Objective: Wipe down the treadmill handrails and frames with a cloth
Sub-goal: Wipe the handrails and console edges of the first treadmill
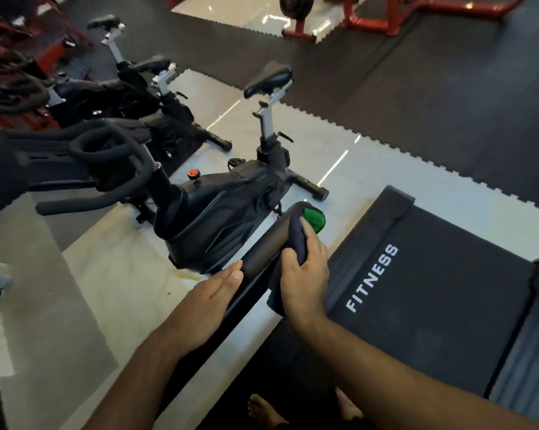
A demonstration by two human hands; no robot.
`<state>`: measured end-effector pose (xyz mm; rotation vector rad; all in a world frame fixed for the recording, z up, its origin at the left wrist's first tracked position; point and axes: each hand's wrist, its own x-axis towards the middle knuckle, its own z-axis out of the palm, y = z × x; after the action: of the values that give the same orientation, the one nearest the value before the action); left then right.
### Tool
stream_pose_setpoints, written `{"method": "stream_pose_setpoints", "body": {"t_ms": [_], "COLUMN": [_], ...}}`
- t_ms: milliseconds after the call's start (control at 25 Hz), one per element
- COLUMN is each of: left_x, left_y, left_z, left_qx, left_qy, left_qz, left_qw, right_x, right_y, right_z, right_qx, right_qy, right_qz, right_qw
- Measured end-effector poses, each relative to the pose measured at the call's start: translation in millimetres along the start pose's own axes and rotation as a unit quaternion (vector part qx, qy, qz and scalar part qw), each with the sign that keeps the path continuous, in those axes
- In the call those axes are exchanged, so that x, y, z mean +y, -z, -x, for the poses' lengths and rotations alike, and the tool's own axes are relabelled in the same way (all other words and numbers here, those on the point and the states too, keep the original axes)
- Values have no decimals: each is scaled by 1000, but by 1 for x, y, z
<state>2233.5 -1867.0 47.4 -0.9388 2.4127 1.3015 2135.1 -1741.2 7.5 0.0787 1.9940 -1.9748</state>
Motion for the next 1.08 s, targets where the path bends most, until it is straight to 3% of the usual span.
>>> {"method": "stream_pose_setpoints", "body": {"t_ms": [120,200,360,480,720,880,1080], "left_x": [-6,-15,-67,-123,-211,-241,-265], "left_y": [19,32,59,69,65,73,87], "left_z": [25,50,120,185,299,336,365], "left_qx": [50,92,180,247,404,441,510], "left_qy": [3,4,88,182,333,426,471], "left_qz": [29,39,37,64,161,160,146], "left_qw": [998,995,979,950,837,774,704], "right_x": [-31,-48,-66,-53,13,32,40], "right_y": [-14,-38,-105,-156,-241,-284,-343], "right_z": [25,35,75,125,234,299,380], "right_qx": [-130,-246,-447,-536,-638,-672,-715], "right_qy": [126,159,181,278,401,423,452], "right_qz": [54,125,328,396,438,434,403], "right_qw": [982,948,812,692,491,426,350]}}
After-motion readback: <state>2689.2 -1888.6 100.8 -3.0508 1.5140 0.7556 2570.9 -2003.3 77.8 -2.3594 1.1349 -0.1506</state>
